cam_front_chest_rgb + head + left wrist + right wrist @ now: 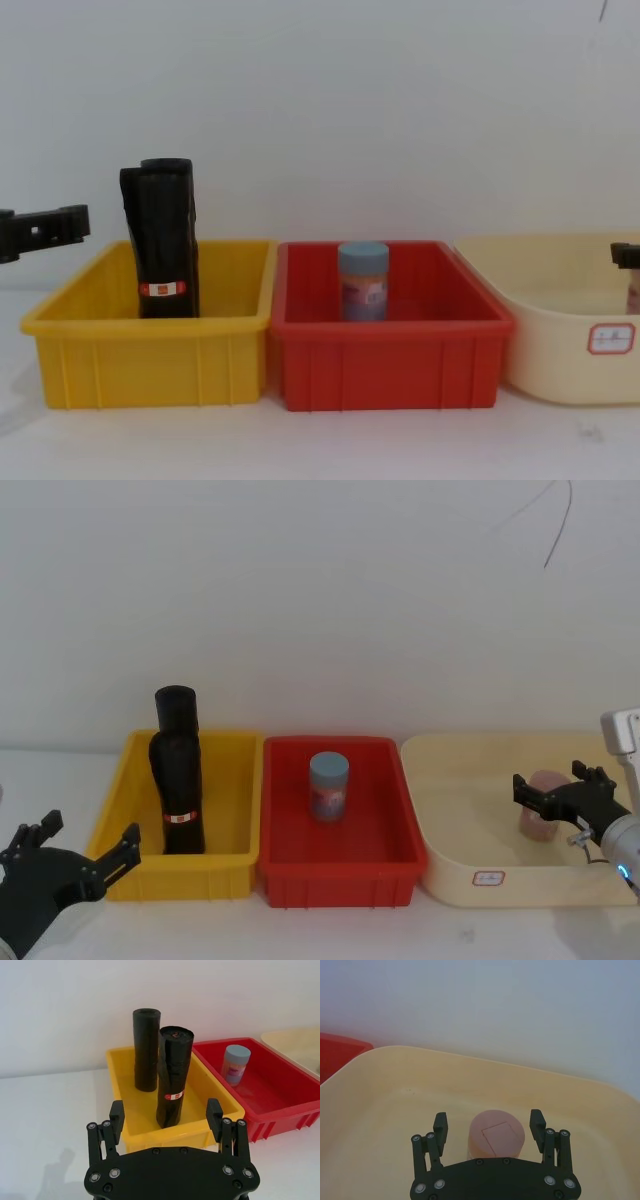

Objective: Pick up the garbage bag with the one hand and transfer it to the other hand.

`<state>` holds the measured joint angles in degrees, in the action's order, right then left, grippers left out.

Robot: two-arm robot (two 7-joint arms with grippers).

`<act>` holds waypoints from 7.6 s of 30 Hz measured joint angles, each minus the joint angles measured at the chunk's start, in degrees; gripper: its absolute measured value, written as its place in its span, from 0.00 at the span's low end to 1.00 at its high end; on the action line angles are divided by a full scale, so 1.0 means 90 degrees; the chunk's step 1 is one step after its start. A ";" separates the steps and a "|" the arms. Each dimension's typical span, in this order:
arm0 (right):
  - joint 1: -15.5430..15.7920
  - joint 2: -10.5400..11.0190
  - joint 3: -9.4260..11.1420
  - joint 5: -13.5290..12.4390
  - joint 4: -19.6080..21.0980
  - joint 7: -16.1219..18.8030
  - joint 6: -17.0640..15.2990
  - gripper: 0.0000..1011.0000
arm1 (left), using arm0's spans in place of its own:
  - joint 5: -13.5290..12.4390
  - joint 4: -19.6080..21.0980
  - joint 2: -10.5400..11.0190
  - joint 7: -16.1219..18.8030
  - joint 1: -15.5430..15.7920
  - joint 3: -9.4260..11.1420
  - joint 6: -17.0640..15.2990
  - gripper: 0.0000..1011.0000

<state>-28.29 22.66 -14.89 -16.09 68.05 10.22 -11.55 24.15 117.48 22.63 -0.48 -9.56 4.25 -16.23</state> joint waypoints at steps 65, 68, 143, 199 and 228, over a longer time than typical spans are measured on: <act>0.0000 0.0000 0.0000 -0.0001 0.0000 0.0000 0.0001 0.99 | 0.0161 -0.2254 -0.0323 -0.1061 0.2021 0.0358 0.0033 0.99; 0.0000 0.0000 0.0001 0.0000 0.0000 0.0000 0.0000 0.99 | 0.0190 -0.2392 -0.0301 -0.1132 0.2114 0.0386 0.0014 0.99; 0.0000 0.0000 0.0000 0.0000 0.0000 0.0000 0.0000 0.99 | 0.0332 -0.4057 0.0034 -0.2253 0.3758 0.1490 0.0058 0.99; 0.0000 0.0000 0.0000 0.0000 0.0000 0.0000 0.0001 0.99 | 0.0313 -0.4069 0.0026 -0.2148 0.3846 0.1538 0.0048 0.44; -0.0019 -0.0006 -0.0007 0.0029 -0.0028 0.0001 0.0043 0.99 | 0.0373 -0.4362 -0.0015 -0.3004 0.5142 0.1922 0.0142 0.44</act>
<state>-28.46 22.60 -14.95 -15.82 67.80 10.22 -11.16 27.51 78.22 22.50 -27.52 36.72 21.55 -14.95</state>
